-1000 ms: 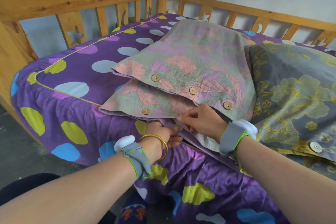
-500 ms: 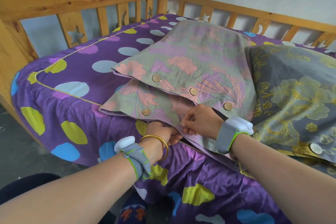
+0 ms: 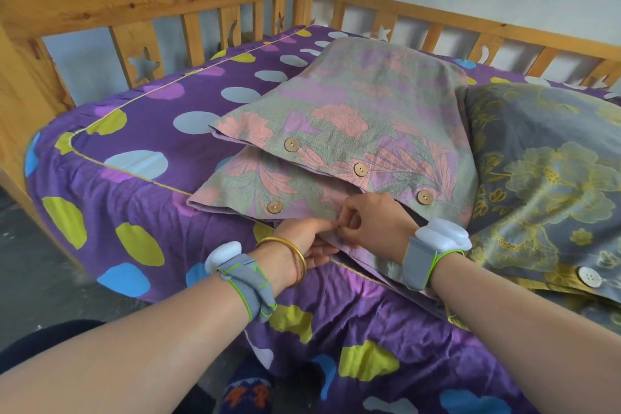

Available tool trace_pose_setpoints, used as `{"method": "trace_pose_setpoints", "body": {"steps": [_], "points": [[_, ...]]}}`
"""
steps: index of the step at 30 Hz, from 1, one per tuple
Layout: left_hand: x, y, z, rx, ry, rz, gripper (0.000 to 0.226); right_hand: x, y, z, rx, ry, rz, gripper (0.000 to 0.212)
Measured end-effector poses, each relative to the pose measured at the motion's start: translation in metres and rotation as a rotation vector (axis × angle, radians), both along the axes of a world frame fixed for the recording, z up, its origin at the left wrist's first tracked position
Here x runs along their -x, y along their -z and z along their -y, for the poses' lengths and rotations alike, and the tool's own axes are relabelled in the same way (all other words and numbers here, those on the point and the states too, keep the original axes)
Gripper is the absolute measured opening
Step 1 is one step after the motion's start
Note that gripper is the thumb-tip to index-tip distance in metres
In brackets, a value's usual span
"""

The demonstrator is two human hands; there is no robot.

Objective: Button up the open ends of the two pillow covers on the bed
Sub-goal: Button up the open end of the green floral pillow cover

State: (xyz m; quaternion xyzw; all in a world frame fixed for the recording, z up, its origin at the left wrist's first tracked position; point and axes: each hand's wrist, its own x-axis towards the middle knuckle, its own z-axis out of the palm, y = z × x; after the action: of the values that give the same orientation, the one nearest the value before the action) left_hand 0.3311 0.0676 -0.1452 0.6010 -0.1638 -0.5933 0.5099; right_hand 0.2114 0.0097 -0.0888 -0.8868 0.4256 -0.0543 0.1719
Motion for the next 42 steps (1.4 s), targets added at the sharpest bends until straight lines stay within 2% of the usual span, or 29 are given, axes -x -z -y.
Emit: {"method": "trace_pose_setpoints", "body": {"steps": [12, 15, 20, 22, 26, 28, 29, 30, 33, 35, 38, 42], "points": [[0.000, 0.005, 0.000, 0.094, -0.127, 0.165, 0.015, 0.000, 0.006, 0.000, 0.095, -0.085, -0.073, 0.002], [0.000, 0.005, 0.000, 0.116, -0.167, 0.192, 0.022, 0.004, 0.010, 0.002, 0.121, -0.115, -0.040, 0.004], [0.000, 0.007, 0.000, 0.097, -0.198, 0.142, 0.020, 0.009, 0.015, 0.007, 0.109, -0.105, 0.074, 0.006], [0.000, 0.008, 0.000, 0.097, -0.197, 0.144, 0.020, 0.008, 0.015, 0.005, -0.051, -0.022, 0.178, 0.010], [-0.001, 0.008, 0.001, 0.089, -0.178, 0.333, 0.019, 0.003, 0.012, 0.001, -0.656, 0.355, 0.427, 0.015], [-0.002, 0.008, 0.002, 0.089, -0.150, 0.288, 0.017, 0.001, 0.011, -0.001, -0.883, 0.478, 0.495, 0.013], [-0.002, 0.007, 0.001, 0.082, -0.133, 0.226, 0.016, 0.002, 0.011, -0.002, -0.925, 0.492, 0.506, 0.013], [-0.001, 0.005, 0.000, 0.069, -0.113, 0.167, 0.015, 0.003, 0.012, -0.003, -0.902, 0.468, 0.489, 0.014], [0.002, 0.004, -0.002, 0.033, -0.069, 0.090, 0.024, 0.008, 0.013, -0.002, -0.612, 0.307, 0.350, 0.023], [0.004, 0.004, -0.002, 0.044, -0.088, 0.040, 0.025, 0.012, 0.011, 0.001, -0.486, 0.252, 0.310, 0.022], [0.008, 0.002, -0.004, 0.058, -0.099, -0.037, 0.026, 0.024, 0.005, 0.007, -0.435, 0.224, 0.316, 0.014], [0.019, 0.004, -0.006, 0.036, 0.015, -0.096, 0.014, 0.048, -0.001, 0.012, -0.377, 0.170, 0.264, 0.010]]}}
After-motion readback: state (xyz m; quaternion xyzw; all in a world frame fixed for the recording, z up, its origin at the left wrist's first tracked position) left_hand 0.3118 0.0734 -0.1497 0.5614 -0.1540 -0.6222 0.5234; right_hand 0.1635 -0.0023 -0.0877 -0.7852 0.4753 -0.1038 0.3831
